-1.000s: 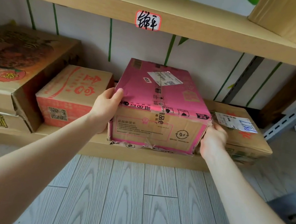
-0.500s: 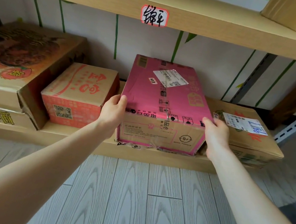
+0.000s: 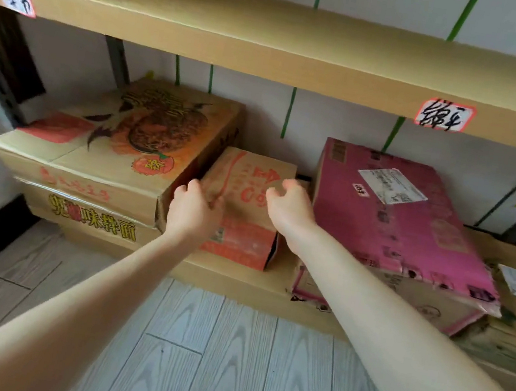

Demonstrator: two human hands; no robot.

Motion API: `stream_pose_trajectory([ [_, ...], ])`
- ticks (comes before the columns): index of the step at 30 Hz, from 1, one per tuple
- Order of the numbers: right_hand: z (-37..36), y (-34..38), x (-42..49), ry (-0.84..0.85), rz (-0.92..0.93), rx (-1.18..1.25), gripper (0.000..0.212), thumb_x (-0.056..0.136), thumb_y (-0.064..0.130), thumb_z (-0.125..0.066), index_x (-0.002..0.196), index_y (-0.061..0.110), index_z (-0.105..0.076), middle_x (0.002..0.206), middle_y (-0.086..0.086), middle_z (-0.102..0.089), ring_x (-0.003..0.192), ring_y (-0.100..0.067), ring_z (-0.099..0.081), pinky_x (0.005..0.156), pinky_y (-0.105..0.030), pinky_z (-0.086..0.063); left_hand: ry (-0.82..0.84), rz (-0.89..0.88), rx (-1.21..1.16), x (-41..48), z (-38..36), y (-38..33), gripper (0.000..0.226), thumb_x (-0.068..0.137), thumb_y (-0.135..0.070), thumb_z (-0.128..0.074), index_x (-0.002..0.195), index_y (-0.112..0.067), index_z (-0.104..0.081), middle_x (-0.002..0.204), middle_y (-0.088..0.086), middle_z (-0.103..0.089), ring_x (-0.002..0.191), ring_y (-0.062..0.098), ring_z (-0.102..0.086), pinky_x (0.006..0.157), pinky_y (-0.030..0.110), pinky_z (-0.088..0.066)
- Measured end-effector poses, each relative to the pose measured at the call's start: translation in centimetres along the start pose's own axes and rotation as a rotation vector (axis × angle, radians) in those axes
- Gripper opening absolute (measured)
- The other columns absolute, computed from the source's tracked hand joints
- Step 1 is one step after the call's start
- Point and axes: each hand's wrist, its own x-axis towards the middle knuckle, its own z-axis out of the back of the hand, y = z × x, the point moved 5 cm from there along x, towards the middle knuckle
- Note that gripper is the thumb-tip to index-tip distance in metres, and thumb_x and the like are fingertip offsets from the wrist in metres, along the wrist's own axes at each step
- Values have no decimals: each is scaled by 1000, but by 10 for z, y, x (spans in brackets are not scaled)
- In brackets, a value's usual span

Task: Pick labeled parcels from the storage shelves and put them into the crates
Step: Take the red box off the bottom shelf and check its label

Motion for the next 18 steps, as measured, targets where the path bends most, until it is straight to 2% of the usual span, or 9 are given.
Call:
stream_pose_trajectory([
  [2, -16, -9, 8, 0, -126, 7, 49, 99, 22, -37, 143, 2, -26, 144, -15, -39, 130, -30, -41, 101, -33, -36, 40, 69, -49, 6, -5, 7, 48, 93, -35, -48, 124, 0, -41, 127, 22, -49, 111, 38, -51, 87, 38, -43],
  [5, -31, -26, 9, -33, -294, 133, 42, 99, 23, -38, 134, 0, -34, 134, -16, -48, 119, -32, -49, 88, -33, -41, 4, 157, -152, 9, -7, 15, 49, 92, -35, -50, 122, 2, -42, 124, 22, -52, 110, 37, -53, 92, 40, -46],
  [8, -32, -27, 7, -94, -310, 229, 33, 99, 20, -39, 127, 2, -40, 117, -9, -52, 98, -24, -51, 65, -26, -41, -117, 161, -235, 9, -1, 17, 47, 89, -38, -52, 115, 1, -52, 118, 21, -54, 109, 38, -52, 97, 46, -43],
  [10, -21, -19, 6, -151, -273, 271, 29, 98, 16, -40, 124, 3, -43, 105, -5, -48, 87, -19, -46, 49, -22, -32, -161, 121, -326, 3, 5, 11, 44, 88, -37, -53, 117, -3, -52, 116, 16, -52, 110, 32, -49, 100, 40, -40],
  [11, -14, -15, 6, -173, -244, 287, 27, 97, 15, -41, 121, 2, -45, 102, -5, -49, 84, -18, -46, 48, -22, -31, -168, 103, -392, 0, 7, 8, 43, 88, -37, -54, 118, -6, -50, 113, 12, -53, 108, 28, -49, 98, 37, -40],
  [13, 1, -2, 2, -197, -176, 308, 28, 96, 14, -42, 120, 3, -50, 98, -6, -54, 79, -18, -50, 56, -28, -42, -159, 109, -559, -4, 9, 2, 38, 88, -37, -56, 113, -9, -48, 97, 0, -54, 94, 19, -53, 83, 31, -42],
  [15, 17, 11, -7, -225, -98, 322, 27, 97, 20, -41, 115, 5, -55, 93, -8, -59, 80, -18, -56, 80, -41, -48, -127, 174, -736, -3, 11, 3, 42, 83, -43, -61, 104, -11, -44, 87, -6, -51, 80, 10, -54, 74, 28, -42],
  [16, 26, 15, -11, -254, -61, 342, 28, 97, 24, -41, 110, 5, -58, 93, -10, -61, 88, -22, -59, 89, -44, -47, -102, 226, -831, 0, 12, 6, 51, 78, -48, -65, 104, -8, -45, 89, -3, -54, 80, 10, -57, 74, 30, -46],
  [18, 39, 21, -15, -299, 31, 397, 28, 97, 27, -42, 95, 10, -64, 99, -10, -66, 99, -26, -61, 94, -43, -46, -36, 309, -973, 3, 14, 12, 73, 62, -56, -73, 108, -3, -50, 101, 9, -63, 86, 20, -66, 79, 39, -56],
])
